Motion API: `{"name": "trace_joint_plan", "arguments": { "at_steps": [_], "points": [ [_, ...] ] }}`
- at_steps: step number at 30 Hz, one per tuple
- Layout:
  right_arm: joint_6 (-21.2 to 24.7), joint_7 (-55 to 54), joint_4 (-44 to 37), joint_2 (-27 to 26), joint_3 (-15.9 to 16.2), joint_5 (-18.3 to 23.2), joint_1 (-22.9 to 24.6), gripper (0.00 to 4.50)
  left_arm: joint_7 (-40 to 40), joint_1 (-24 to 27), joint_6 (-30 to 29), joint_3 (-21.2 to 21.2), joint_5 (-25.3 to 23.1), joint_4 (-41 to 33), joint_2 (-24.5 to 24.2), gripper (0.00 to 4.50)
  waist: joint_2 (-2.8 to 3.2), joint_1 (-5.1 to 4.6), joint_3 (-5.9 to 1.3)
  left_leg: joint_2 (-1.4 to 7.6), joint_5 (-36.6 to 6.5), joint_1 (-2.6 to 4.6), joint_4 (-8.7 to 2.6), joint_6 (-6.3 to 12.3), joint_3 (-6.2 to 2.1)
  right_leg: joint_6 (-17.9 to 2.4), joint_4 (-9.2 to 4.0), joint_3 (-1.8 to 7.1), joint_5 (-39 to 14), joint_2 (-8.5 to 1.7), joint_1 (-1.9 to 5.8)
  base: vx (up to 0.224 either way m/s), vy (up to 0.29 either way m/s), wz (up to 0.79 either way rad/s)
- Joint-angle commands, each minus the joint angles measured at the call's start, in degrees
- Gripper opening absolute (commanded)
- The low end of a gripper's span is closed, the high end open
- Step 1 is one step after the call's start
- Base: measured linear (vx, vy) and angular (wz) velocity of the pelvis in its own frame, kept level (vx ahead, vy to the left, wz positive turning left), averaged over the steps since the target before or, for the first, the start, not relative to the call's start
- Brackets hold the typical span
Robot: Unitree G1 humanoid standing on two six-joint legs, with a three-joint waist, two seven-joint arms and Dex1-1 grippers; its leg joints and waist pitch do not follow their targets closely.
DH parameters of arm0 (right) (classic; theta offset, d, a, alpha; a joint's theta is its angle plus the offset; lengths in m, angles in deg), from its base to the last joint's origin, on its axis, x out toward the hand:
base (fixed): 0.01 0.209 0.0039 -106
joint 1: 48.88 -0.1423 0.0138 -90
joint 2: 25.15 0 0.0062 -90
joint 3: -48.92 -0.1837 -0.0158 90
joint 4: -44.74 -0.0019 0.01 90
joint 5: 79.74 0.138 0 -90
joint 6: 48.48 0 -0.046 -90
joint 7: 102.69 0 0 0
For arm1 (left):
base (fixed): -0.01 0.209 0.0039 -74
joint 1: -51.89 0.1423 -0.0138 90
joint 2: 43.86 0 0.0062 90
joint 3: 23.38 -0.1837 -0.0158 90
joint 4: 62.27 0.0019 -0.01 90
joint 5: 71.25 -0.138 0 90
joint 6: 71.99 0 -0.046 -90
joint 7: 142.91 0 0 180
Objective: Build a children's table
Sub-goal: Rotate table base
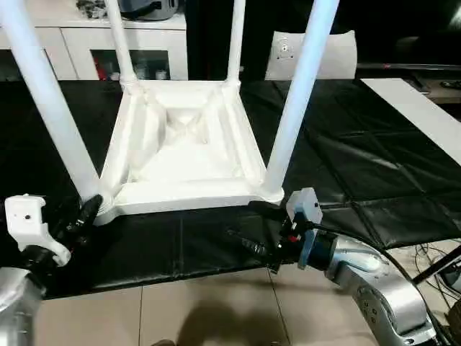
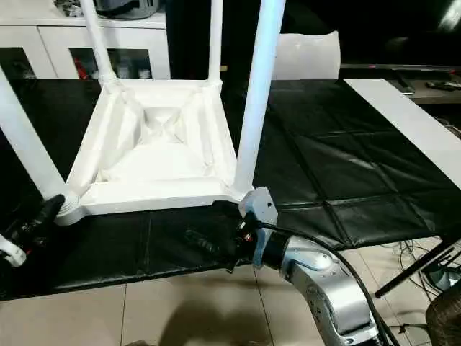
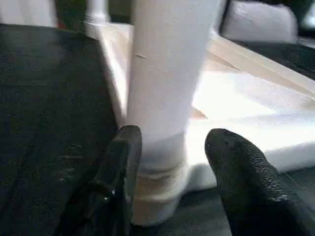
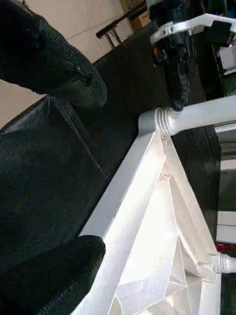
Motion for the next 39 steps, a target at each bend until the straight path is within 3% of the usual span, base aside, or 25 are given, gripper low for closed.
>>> {"name": "trace_joint_plan", "arguments": {
  "at_steps": [1,6,7,9,12,14,15,19,24,28,34,35,37,39],
  "points": [
    [-0.28,0.52,0.91,0.38,0.05,0.03,-0.19,4.50,2.62,-0.07,-0.88,1.07,1.21,0.85,-1.03,2.78,1.23,-0.22,-1.70,1.67,-39.55,2.22,-5.70,-3.79,-1.27,-3.17,-6.05,2.10,-33.67,-2.61,-0.46,0.000,0.000,0.00],
    [-0.56,0.74,1.38,0.20,0.35,0.00,-0.50,4.50,6.17,-1.87,-0.03,1.52,2.90,4.74,-3.07,3.17,1.43,-0.29,-1.60,1.64,-40.36,2.31,-5.80,-3.92,-1.52,-2.45,-6.18,1.89,-35.78,-2.81,-0.15,0.000,0.000,0.00],
    [-0.59,0.75,1.42,0.17,0.41,-0.01,-0.52,4.50,6.35,-2.15,0.10,1.45,2.91,5.13,-3.20,3.21,0.80,-0.38,-1.59,1.67,-40.14,2.20,-5.82,-3.79,-1.49,-2.39,-6.25,1.88,-35.91,-2.79,-0.13,0.000,0.000,0.00],
    [-0.75,0.85,1.66,0.10,0.65,-0.03,-0.68,4.50,6.88,-3.93,0.72,0.78,2.48,7.52,-4.19,3.40,1.23,-0.20,-1.58,1.68,-40.42,2.46,-5.79,-3.98,-1.51,-2.69,-6.18,1.95,-35.74,-2.88,-0.25,0.000,0.000,0.00],
    [-0.97,1.11,2.04,0.24,0.73,-0.04,-0.90,4.50,7.99,-7.76,2.05,0.04,1.58,12.51,-5.44,3.61,1.11,-0.19,-1.57,1.48,-40.52,2.73,-5.72,-3.86,-1.50,-1.99,-6.43,1.81,-37.02,-2.86,-0.37,0.000,0.000,0.00],
    [-1.04,1.31,2.18,0.27,0.74,-0.09,-0.97,4.50,8.47,-9.34,2.39,-0.13,1.38,14.63,-5.92,3.73,1.12,-0.35,-1.46,1.72,-40.98,2.28,-6.08,-4.20,-1.74,-2.28,-6.20,1.73,-36.44,-2.96,0.03,0.000,0.000,0.00],
    [-1.10,1.42,2.24,0.28,0.76,-0.14,-1.00,4.50,8.89,-10.16,2.73,-0.27,1.25,15.85,-6.18,3.85,1.35,-0.29,-1.60,1.68,-41.28,2.44,-6.01,-4.34,-1.73,-2.39,-6.14,1.78,-36.19,-3.00,-0.01,0.000,0.000,0.00],
    [-1.18,1.58,2.34,0.38,0.68,-0.10,-1.08,4.50,12.01,-12.98,3.32,-1.25,1.42,19.61,-6.99,4.06,1.06,-0.27,-1.67,1.57,-40.56,2.71,-5.80,-4.03,-1.57,-2.48,-6.35,1.97,-37.02,-3.20,-0.28,0.000,0.000,0.00],
    [-1.66,1.34,3.12,0.57,0.81,-0.64,-1.22,4.50,17.35,-15.90,3.59,-3.95,1.86,22.72,-8.35,4.47,1.11,0.11,-1.89,1.82,-38.83,2.43,-6.10,-4.04,-1.37,-4.08,-5.71,2.53,-33.36,-3.26,-0.16,0.000,0.000,0.00],
    [-1.20,-0.19,3.75,0.28,0.65,-1.39,-1.60,4.50,19.55,-16.40,1.42,-5.47,2.60,21.97,-8.68,4.47,1.19,0.34,-2.10,2.00,-36.68,2.21,-6.29,-4.10,-1.08,-6.27,-4.98,2.98,-28.62,-3.20,-0.01,0.000,0.000,0.00],
    [-0.62,-9.03,8.30,-1.50,0.03,-6.88,-3.15,4.50,24.87,-11.86,-6.75,-10.01,6.84,11.31,-9.16,4.47,1.04,1.19,-2.66,2.22,-27.36,1.62,-6.54,-3.93,-0.02,-10.07,-3.45,3.58,-18.27,-2.83,0.71,0.000,0.000,0.00],
    [-0.42,-10.02,9.19,-1.62,0.16,-7.77,-3.41,4.50,25.27,-10.33,-7.39,-11.64,7.62,7.78,-8.82,4.47,0.58,1.46,-2.77,2.16,-26.81,2.20,-6.24,-3.57,0.52,-10.30,-3.58,3.78,-17.44,-2.64,0.32,0.000,0.000,0.00],
    [-0.25,-11.85,10.51,-1.81,0.66,-9.41,-3.84,4.50,25.70,-8.17,-9.10,-13.89,8.87,2.28,-8.29,4.47,0.54,1.70,-2.90,2.19,-23.85,1.77,-6.33,-3.08,0.60,-10.11,-3.23,3.98,-16.24,-2.67,1.01,0.000,0.000,0.00],
    [0.02,-13.44,11.60,-2.09,0.81,-10.46,-4.31,4.50,25.70,-7.39,-10.23,-15.13,9.40,-0.66,-7.93,4.47,-0.25,1.60,-3.03,2.01,-21.01,1.64,-6.14,-2.36,0.95,-10.03,-3.14,4.21,-14.92,-2.38,1.11,0.000,0.000,0.00]
  ]
}}
